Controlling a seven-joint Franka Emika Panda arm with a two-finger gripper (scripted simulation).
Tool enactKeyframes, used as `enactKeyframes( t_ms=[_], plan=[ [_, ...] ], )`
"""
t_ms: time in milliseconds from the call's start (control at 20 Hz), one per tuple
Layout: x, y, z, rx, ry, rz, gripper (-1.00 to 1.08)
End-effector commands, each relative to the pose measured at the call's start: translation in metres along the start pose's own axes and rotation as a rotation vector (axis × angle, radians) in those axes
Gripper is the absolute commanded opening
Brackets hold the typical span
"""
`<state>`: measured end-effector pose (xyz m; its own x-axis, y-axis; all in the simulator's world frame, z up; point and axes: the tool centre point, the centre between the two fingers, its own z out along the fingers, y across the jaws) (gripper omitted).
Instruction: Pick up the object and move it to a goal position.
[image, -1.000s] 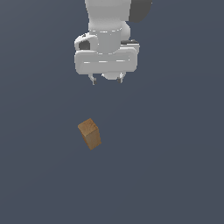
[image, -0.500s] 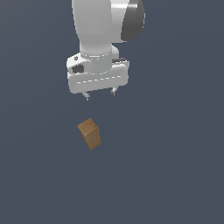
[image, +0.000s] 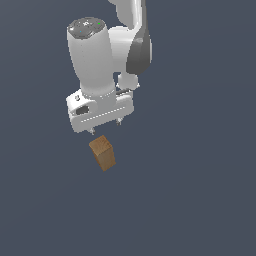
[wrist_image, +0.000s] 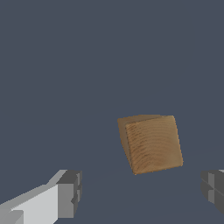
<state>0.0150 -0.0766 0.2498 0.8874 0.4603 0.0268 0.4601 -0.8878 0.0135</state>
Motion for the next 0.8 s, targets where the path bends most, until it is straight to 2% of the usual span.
enactKeyframes(
  t_ms=[0, 400, 750],
  plan=[
    [0.002, 0.01, 0.014, 0.003, -0.007, -0.048, 1.0],
    [0.003, 0.03, 0.046, 0.012, -0.021, -0.15, 1.0],
    [0.003, 0.037, 0.057, 0.016, -0.025, -0.183, 1.0]
  ],
)
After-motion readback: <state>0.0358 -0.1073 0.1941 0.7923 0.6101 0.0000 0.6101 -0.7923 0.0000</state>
